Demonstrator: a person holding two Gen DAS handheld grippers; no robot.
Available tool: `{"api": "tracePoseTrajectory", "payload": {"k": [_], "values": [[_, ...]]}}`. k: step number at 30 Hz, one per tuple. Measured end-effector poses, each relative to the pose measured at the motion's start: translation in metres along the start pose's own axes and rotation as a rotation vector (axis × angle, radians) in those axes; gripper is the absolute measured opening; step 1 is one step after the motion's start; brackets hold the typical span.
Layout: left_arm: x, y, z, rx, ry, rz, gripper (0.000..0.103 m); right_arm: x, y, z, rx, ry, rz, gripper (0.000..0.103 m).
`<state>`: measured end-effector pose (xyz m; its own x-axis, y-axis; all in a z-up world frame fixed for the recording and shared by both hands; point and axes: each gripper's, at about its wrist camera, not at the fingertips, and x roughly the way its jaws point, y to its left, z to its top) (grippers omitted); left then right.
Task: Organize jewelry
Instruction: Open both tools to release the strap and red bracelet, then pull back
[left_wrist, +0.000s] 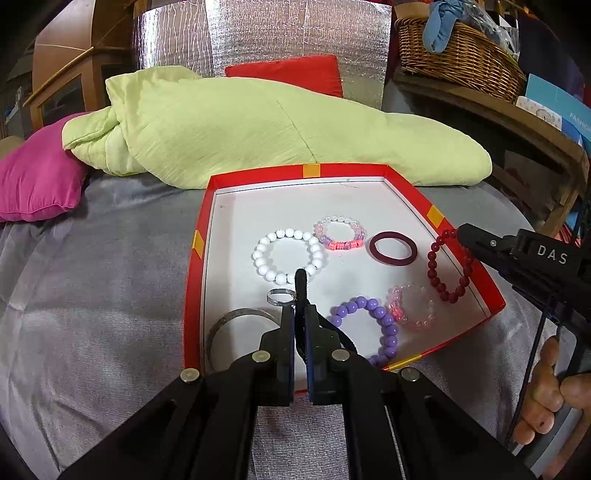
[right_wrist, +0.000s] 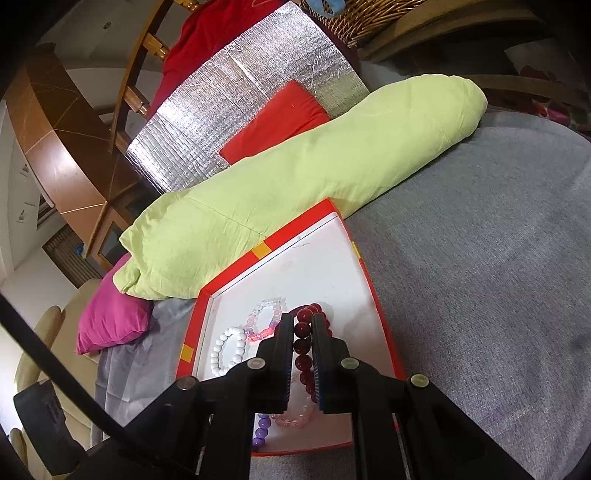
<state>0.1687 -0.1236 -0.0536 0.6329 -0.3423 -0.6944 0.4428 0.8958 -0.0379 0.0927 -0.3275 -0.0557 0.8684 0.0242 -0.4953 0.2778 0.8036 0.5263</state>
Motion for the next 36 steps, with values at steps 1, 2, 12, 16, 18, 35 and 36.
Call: {"api": "tracePoseTrajectory", "payload": {"k": [1, 2, 12, 16, 18, 35, 36], "values": [[0.0, 0.0, 0.0, 0.002, 0.0, 0.0, 0.005, 0.001, 0.0, 0.0, -0.001, 0.001, -0.004, 0.01], [0.0, 0.0, 0.0, 0.003, -0.001, 0.002, 0.005, 0.003, 0.0, 0.0, -0.002, 0.002, -0.007, 0.01], [0.001, -0.001, -0.002, 0.014, 0.003, 0.004, 0.005, 0.014, -0.001, 0.001, -0.002, 0.004, -0.032, 0.01], [0.0, -0.001, -0.003, 0.014, 0.005, 0.005, 0.005, 0.018, -0.002, 0.001, -0.001, 0.01, -0.038, 0.01], [0.001, -0.001, -0.003, 0.015, 0.007, 0.004, 0.005, 0.017, -0.001, 0.001, -0.005, 0.01, -0.038, 0.01], [-0.013, -0.006, -0.006, 0.038, -0.012, 0.082, 0.066, -0.011, 0.021, 0.009, -0.056, 0.004, -0.009, 0.056], [-0.015, -0.005, -0.007, 0.036, -0.014, 0.093, 0.067, -0.015, 0.023, 0.009, -0.062, 0.003, -0.002, 0.056]]}}
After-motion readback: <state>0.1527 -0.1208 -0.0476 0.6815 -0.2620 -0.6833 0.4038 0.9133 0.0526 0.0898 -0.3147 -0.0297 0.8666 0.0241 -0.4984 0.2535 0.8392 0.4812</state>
